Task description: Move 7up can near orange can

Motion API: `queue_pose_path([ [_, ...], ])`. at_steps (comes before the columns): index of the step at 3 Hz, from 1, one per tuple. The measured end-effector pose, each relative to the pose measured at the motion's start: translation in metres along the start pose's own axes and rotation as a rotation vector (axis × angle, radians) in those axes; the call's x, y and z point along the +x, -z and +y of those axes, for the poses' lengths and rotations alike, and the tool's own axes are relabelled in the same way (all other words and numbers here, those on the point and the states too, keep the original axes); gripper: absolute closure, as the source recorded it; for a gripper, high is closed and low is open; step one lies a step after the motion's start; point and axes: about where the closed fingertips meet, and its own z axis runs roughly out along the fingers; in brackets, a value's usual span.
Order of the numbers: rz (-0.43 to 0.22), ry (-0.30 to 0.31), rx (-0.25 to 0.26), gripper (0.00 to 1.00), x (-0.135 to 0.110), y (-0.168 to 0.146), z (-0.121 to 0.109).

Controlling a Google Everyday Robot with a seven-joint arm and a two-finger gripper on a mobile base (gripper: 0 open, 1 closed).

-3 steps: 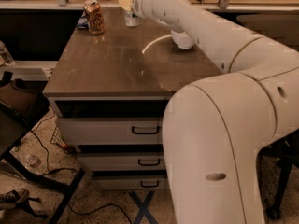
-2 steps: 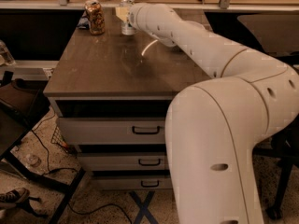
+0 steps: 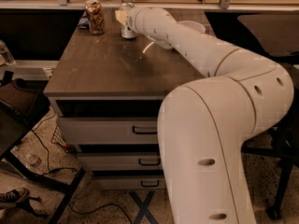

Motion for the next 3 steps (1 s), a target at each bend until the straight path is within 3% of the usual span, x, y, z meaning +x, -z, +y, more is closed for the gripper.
queue_pose_path([
  [1,0.000,0.000,-0.004,0.51,0.0007,-0.0009,0.0023],
  [2,0.002,-0.001,-0.008,0.20,0.0023,-0.0025,0.0048],
  [3,0.003,-0.001,-0.009,0.00,0.0032,-0.0034,0.0062],
])
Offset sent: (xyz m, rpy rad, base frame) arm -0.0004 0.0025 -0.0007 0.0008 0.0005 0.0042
